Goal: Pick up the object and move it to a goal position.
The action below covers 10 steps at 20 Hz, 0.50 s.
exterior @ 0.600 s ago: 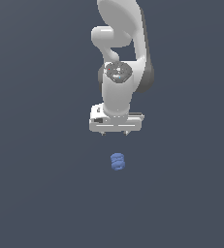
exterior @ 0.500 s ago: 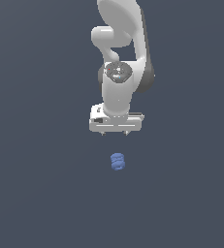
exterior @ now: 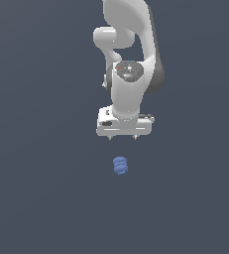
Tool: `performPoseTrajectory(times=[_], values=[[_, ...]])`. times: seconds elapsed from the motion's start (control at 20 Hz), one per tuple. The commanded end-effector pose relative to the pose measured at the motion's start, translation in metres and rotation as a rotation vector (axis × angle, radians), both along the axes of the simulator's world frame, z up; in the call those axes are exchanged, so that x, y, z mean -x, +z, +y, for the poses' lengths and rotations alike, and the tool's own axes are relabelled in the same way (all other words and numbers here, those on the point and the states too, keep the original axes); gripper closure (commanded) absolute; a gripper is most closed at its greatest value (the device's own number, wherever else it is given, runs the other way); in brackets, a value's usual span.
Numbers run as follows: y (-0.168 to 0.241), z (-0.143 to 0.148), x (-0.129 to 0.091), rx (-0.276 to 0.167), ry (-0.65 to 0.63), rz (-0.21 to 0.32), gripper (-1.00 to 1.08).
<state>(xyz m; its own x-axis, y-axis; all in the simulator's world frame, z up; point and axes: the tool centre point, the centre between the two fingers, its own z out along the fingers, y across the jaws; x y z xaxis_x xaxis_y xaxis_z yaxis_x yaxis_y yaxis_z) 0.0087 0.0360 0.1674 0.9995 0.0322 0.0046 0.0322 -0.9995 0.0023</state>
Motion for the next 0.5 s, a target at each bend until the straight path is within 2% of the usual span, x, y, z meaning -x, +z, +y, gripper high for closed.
performPoseTrajectory(times=[0.0, 0.45], values=[[0.001, 0.002, 0.0, -0.001, 0.0, -0.003, -0.92], [-0.01, 0.0, -0.012, 0.0, 0.017, 0.0, -0.92]])
